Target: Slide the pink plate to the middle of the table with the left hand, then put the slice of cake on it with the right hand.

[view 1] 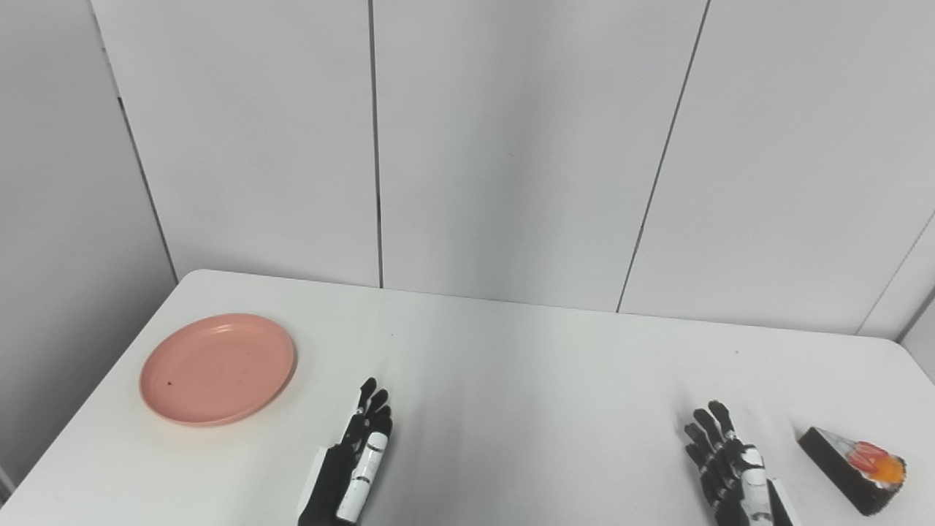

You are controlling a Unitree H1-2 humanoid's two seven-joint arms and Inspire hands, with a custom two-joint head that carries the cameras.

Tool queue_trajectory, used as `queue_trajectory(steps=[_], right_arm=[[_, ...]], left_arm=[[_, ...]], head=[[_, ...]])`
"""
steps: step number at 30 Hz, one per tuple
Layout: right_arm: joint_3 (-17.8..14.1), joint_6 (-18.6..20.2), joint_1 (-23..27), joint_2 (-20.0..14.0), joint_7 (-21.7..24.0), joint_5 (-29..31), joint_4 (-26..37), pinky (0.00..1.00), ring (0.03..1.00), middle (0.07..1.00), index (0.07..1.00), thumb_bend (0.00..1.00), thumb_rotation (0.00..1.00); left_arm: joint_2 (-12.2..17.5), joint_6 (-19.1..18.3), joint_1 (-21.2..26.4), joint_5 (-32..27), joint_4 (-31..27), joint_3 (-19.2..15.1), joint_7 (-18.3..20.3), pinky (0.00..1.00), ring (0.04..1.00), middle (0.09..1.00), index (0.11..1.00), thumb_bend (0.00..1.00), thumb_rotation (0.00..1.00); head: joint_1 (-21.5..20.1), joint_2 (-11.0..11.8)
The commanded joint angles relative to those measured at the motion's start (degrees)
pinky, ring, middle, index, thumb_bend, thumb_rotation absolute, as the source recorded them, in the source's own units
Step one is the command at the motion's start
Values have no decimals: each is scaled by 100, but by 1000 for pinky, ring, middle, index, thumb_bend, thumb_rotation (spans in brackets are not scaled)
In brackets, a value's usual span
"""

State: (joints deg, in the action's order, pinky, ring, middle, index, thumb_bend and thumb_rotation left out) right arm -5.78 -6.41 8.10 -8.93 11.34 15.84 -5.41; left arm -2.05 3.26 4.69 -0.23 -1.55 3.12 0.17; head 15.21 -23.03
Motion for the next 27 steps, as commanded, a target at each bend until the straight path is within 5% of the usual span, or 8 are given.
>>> queue_trajectory(steps=[1,7,10,13,23,27], right_arm=[[-18,13,-183,-25,82,56,-49,1000,965,972,999,783,1000],[-1,136,-193,6,26,48,87,1000,950,955,982,806,1000],[15,177,-210,-5,31,37,185,1000,946,950,978,807,1000],[29,232,-226,-8,19,19,265,1000,947,954,981,813,1000],[101,251,-280,138,-27,-34,433,979,923,929,958,794,1000],[128,297,-312,147,-22,-41,495,977,930,940,963,806,1000]], left_arm=[[-68,-40,83,-20,-85,63,53,977,976,970,1000,531,873],[-35,-56,68,-92,-166,5,78,969,962,944,1000,533,867],[-78,539,105,-117,-33,-97,-6,934,924,910,1000,488,818],[-105,750,174,-208,-25,-182,-15,918,902,874,971,527,808],[282,148,877,-458,-618,-688,-43,805,823,811,797,794,803],[512,82,1320,-501,-599,-933,-73,752,795,790,771,802,802]], head=[[-6,-1],[-116,-90],[-60,-143],[-65,-164],[-436,-243],[-362,-241]])
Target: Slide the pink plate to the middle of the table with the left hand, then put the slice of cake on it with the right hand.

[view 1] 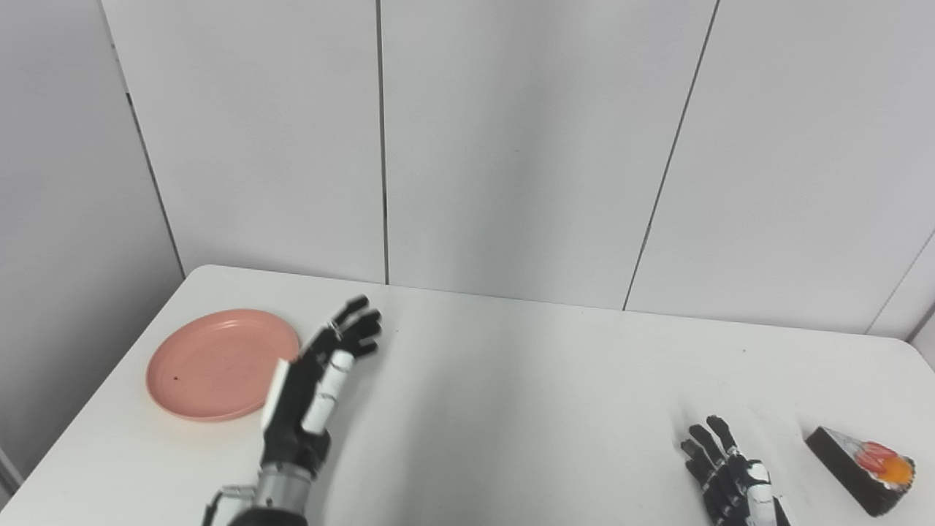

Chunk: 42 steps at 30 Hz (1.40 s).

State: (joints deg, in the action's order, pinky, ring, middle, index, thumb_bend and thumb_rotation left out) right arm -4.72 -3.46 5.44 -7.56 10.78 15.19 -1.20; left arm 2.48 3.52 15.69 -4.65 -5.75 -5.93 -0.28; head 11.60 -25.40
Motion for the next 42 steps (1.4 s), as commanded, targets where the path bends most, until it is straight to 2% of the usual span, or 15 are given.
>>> queue_trajectory(steps=[1,5,7,12,17,19,22,26,30,37,42], right_arm=[[24,1,-51,12,30,14,81,979,932,941,965,805,1000],[30,27,-71,32,-10,-30,130,973,929,935,959,810,1000],[14,32,-67,44,-25,-24,118,971,925,928,954,810,1000],[-23,18,-43,19,10,24,36,975,924,922,951,793,1000],[-56,42,-31,-26,24,60,-19,980,930,929,953,795,1000],[-73,36,-21,-47,23,59,-44,975,927,928,952,791,1000],[-85,80,-18,-83,41,88,-39,990,932,937,963,794,1000],[-89,117,-8,-105,109,187,-71,1000,945,945,970,791,1000],[-64,121,-4,-56,94,221,-71,1000,962,957,980,794,1000],[-42,117,12,-26,56,172,-83,1000,951,951,978,803,1000],[-50,135,10,-13,51,203,-59,1000,947,945,968,799,1000]], left_arm=[[128,40,341,-57,-172,-91,-43,745,788,785,759,793,801],[365,-24,710,-37,-155,-306,-118,687,746,748,720,771,816],[587,46,871,66,-48,-371,-114,698,745,750,735,759,829],[1246,506,1118,625,586,-396,-127,712,744,751,775,733,839],[1655,732,1347,874,1180,-551,-306,740,779,789,808,739,863],[1766,708,1407,871,1348,-615,-319,747,786,800,819,748,866],[2020,658,1477,711,1696,-767,-263,811,846,861,880,748,909],[2201,657,1611,248,2237,-1070,-210,842,874,862,870,770,870],[2340,765,1695,5,2723,-1262,-183,841,886,882,900,753,899],[2595,1147,1856,-120,3585,-1384,-222,810,862,863,889,791,887],[2786,1616,1994,-96,4295,-1420,-246,803,855,855,899,752,893]], head=[[-1,-4],[59,9],[83,31],[166,77],[243,106],[313,144],[379,187],[511,220],[425,239],[388,261],[378,264]])
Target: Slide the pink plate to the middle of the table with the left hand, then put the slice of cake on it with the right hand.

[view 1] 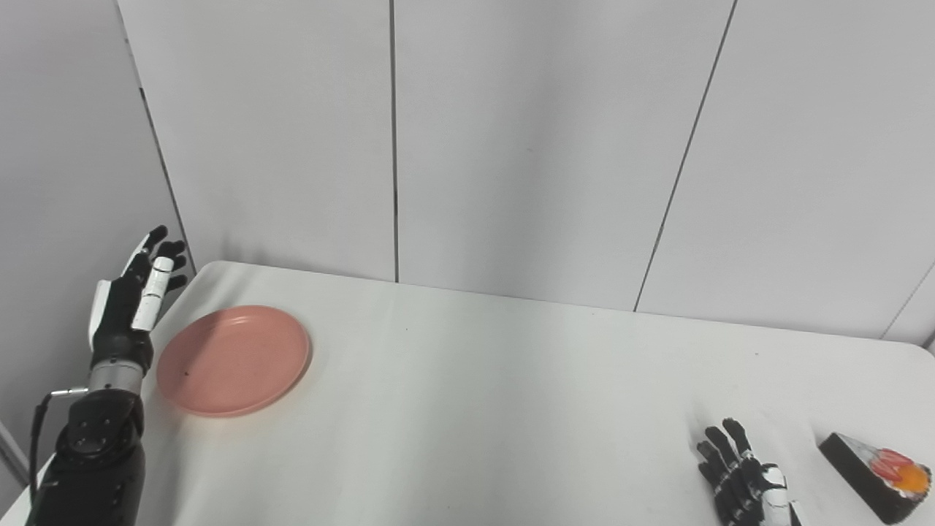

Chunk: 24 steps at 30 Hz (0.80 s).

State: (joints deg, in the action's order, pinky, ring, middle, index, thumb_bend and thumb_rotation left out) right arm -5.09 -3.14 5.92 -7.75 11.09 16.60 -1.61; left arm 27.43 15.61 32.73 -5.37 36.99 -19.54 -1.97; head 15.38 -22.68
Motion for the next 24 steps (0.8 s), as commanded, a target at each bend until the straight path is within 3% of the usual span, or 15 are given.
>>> queue_trajectory(steps=[1,5,11,15,24], right_arm=[[-15,122,-43,5,9,61,3,1000,944,943,964,794,1000],[-25,143,-54,-11,8,70,28,1000,940,939,962,785,1000],[-26,142,-70,-30,32,90,44,1000,944,942,969,790,1000],[-40,181,-96,-48,-4,70,99,1000,942,940,964,779,1000],[-67,277,-154,-33,-102,37,277,981,929,925,951,784,1000]], left_arm=[[325,469,309,-26,126,-63,-84,803,854,854,894,754,889],[406,532,330,13,456,-51,-182,792,853,863,899,775,878],[390,703,332,-174,1021,-101,-208,774,833,848,898,701,864],[220,510,132,-178,775,-67,-322,750,823,838,883,632,855],[-81,392,-43,-202,681,-6,-422,753,813,830,882,651,834]], head=[[6,-14],[6,-32],[-19,-67],[-28,-108],[-64,-185]])
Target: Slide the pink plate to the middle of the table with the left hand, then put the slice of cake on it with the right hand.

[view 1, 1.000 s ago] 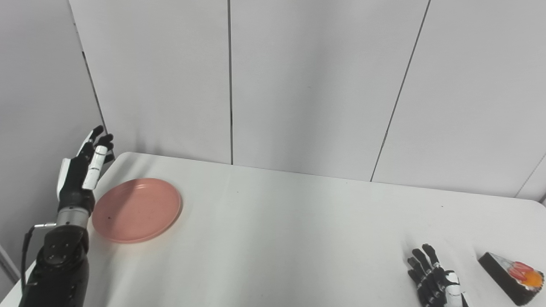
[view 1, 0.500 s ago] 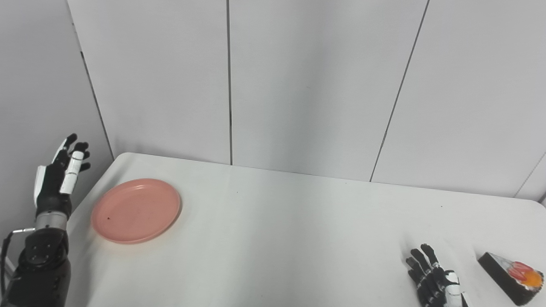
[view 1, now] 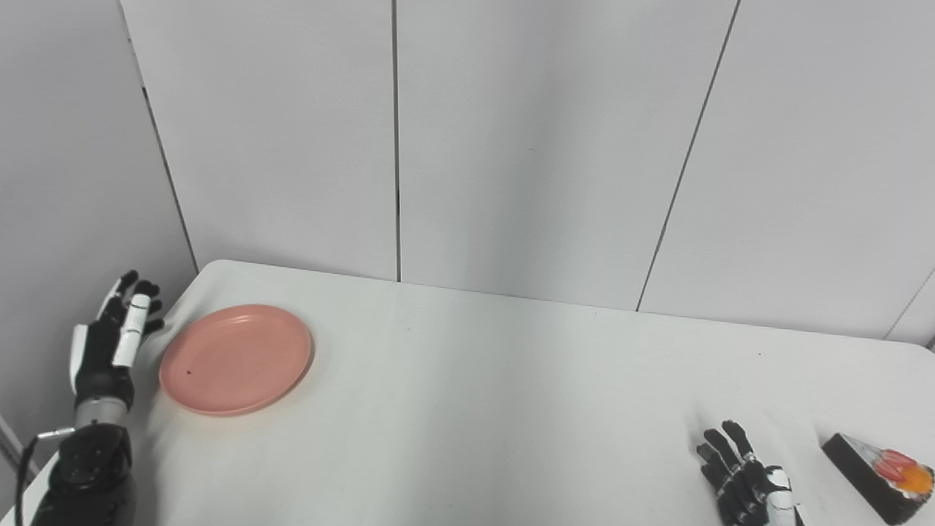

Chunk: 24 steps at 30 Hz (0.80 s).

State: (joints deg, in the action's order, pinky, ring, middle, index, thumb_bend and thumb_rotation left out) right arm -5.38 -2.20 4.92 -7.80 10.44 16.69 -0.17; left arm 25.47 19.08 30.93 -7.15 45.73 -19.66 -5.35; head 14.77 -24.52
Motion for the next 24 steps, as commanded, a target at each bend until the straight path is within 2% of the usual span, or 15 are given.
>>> queue_trajectory(steps=[1,9,14,17,24], right_arm=[[-39,196,-61,-27,-43,30,155,976,925,923,947,782,1000],[-44,312,-91,0,-113,31,285,978,922,917,940,780,1000],[-36,376,-111,-12,-149,-8,376,975,921,915,941,788,1000],[-36,356,-114,-26,-139,1,372,981,924,919,943,784,1000],[-24,377,-130,-26,-179,-69,416,964,913,912,935,771,1000]], left_arm=[[96,39,129,-23,-200,10,-82,756,811,828,881,650,829],[-99,-70,36,-5,-171,148,-29,786,821,828,874,672,798],[-192,-250,-76,-29,-283,276,92,762,813,827,877,689,822],[-226,-247,-111,-95,-287,318,155,752,809,825,881,686,806],[-363,-207,-183,-291,-415,333,266,744,804,829,905,668,838]], head=[[-2,0],[-41,-52],[-68,-82],[-76,-95],[-111,-114]])
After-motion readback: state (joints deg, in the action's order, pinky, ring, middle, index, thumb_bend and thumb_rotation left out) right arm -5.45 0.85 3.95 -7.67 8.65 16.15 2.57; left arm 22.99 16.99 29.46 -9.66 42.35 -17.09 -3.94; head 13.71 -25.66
